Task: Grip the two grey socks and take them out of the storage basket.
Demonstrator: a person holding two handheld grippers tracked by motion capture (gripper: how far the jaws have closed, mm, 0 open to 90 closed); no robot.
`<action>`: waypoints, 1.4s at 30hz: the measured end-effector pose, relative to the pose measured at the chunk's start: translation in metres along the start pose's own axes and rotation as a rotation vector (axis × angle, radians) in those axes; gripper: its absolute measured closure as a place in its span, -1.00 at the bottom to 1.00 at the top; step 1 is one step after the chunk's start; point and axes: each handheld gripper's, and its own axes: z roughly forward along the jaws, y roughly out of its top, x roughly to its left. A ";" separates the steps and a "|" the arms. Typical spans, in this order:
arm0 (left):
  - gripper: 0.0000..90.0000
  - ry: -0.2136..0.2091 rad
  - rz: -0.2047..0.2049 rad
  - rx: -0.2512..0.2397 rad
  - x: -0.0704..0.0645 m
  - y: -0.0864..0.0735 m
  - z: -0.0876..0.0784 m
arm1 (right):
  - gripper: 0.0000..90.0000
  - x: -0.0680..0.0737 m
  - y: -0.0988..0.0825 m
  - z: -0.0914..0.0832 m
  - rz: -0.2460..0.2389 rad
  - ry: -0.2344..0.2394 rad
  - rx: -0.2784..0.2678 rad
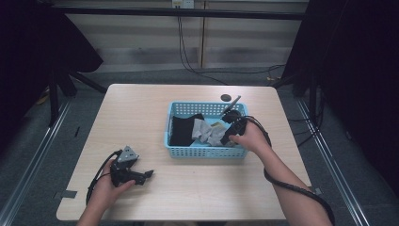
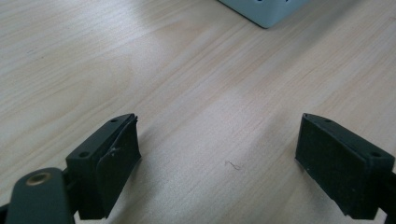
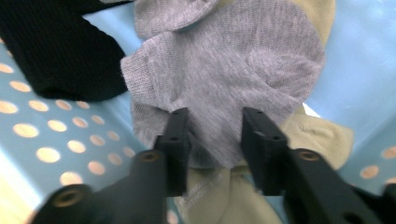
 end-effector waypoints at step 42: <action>-0.71 0.001 -0.006 -0.005 0.000 0.000 0.000 | 0.93 0.005 0.010 -0.029 -0.011 -0.031 0.012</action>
